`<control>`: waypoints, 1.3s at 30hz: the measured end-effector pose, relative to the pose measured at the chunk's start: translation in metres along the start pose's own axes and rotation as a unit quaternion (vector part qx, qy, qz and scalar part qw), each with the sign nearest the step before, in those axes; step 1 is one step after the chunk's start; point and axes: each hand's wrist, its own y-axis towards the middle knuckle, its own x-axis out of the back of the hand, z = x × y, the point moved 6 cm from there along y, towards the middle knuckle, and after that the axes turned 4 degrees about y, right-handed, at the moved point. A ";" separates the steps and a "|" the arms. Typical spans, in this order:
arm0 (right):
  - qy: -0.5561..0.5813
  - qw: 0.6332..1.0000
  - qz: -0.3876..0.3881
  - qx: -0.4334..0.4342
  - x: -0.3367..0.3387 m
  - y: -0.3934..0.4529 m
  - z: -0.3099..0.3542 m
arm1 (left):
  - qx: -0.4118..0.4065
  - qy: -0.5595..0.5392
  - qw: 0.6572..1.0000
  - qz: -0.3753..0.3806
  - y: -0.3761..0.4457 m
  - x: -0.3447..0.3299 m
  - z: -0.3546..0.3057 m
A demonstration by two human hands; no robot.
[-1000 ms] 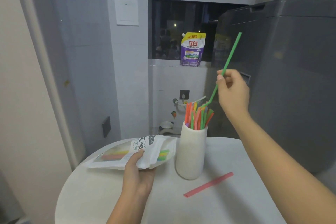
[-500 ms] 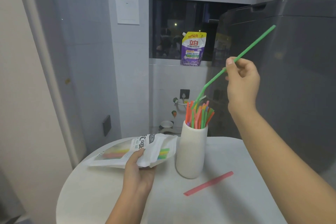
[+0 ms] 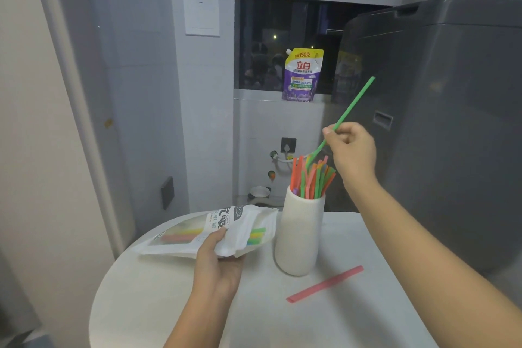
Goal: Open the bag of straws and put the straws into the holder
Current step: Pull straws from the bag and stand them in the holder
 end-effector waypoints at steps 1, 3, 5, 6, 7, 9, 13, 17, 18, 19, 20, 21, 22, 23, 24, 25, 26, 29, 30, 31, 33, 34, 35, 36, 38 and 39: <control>-0.027 0.999 0.019 -0.005 -0.003 -0.001 -0.003 | 0.001 0.001 1.000 0.000 0.000 0.000 0.000; -0.084 0.995 0.061 -0.003 -0.008 -0.005 -0.006 | 0.000 0.000 1.000 0.001 0.001 0.000 0.001; -0.160 0.981 0.110 0.012 -0.015 -0.010 -0.007 | -0.003 0.000 1.000 0.002 0.001 0.001 0.001; -0.193 0.972 0.131 0.017 -0.018 -0.013 -0.008 | -0.004 0.001 1.000 0.001 0.002 0.002 0.000; -0.214 0.966 0.145 0.012 -0.020 -0.014 -0.009 | -0.003 0.002 1.000 0.000 0.002 0.002 0.000; -0.218 0.961 0.171 -0.014 -0.021 -0.015 -0.011 | -0.002 0.003 1.000 0.000 0.002 0.002 0.001; -0.155 0.970 0.183 -0.031 -0.023 -0.014 -0.006 | -0.001 0.003 1.000 -0.003 0.003 0.002 0.002; -0.094 0.989 0.114 0.027 -0.016 -0.012 0.004 | 0.003 0.000 1.000 -0.003 0.003 0.001 0.002; -0.089 0.990 0.100 0.041 -0.015 -0.013 0.006 | 0.003 -0.001 1.000 -0.002 0.003 0.001 0.002; -0.096 0.990 0.092 0.053 -0.014 -0.013 0.006 | 0.003 -0.002 1.000 -0.002 0.003 0.001 0.002; -0.121 0.986 0.094 0.061 -0.016 -0.012 0.004 | 0.003 -0.001 1.000 -0.002 0.002 0.001 0.002; -0.163 0.979 0.104 0.061 -0.018 -0.013 0.001 | 0.004 0.000 1.000 -0.001 0.002 0.002 0.002; -0.207 0.969 0.121 0.053 -0.020 -0.013 -0.003 | 0.003 -0.001 1.000 0.000 0.003 0.002 0.002; -0.229 0.963 0.138 0.040 -0.023 -0.013 -0.008 | 0.002 -0.002 1.000 0.001 0.003 0.002 0.001; -0.217 0.965 0.147 0.030 -0.025 -0.014 -0.011 | 0.000 -0.003 1.000 0.001 0.003 0.002 0.000; -0.184 0.972 0.146 0.028 -0.024 -0.016 -0.010 | -0.001 -0.003 1.000 0.001 0.003 0.002 0.000; -0.152 0.978 0.132 0.054 -0.023 -0.018 -0.007 | -0.002 -0.002 1.000 -0.001 0.004 0.003 0.000; -0.203 0.943 0.165 0.205 -0.028 -0.034 0.001 | -0.004 0.003 1.000 -0.003 0.004 0.003 0.001; -0.245 0.920 0.203 0.228 -0.033 -0.039 -0.002 | -0.004 0.004 1.000 -0.003 0.004 0.003 0.001; -0.280 0.902 0.237 0.229 -0.037 -0.043 -0.008 | -0.005 0.004 1.000 -0.003 0.004 0.002 0.001; -0.310 0.887 0.259 0.225 -0.037 -0.044 -0.013 | -0.007 0.008 1.000 -0.008 0.004 0.003 0.002; -0.307 0.888 0.250 0.234 -0.035 -0.043 -0.011 | -0.007 0.009 1.000 -0.010 0.005 0.004 0.002; -0.295 0.894 0.233 0.244 -0.032 -0.043 -0.007 | -0.006 0.011 1.000 -0.012 0.005 0.004 0.002; -0.275 0.904 0.210 0.252 -0.027 -0.044 -0.001 | -0.004 0.014 1.000 -0.013 0.006 0.005 0.002; -0.216 0.930 0.150 0.255 -0.012 -0.046 0.005 | -0.002 0.019 1.000 -0.016 0.008 0.006 0.003; -0.187 0.941 0.122 0.254 -0.003 -0.048 0.006 | -0.002 0.021 1.000 -0.014 0.008 0.005 0.004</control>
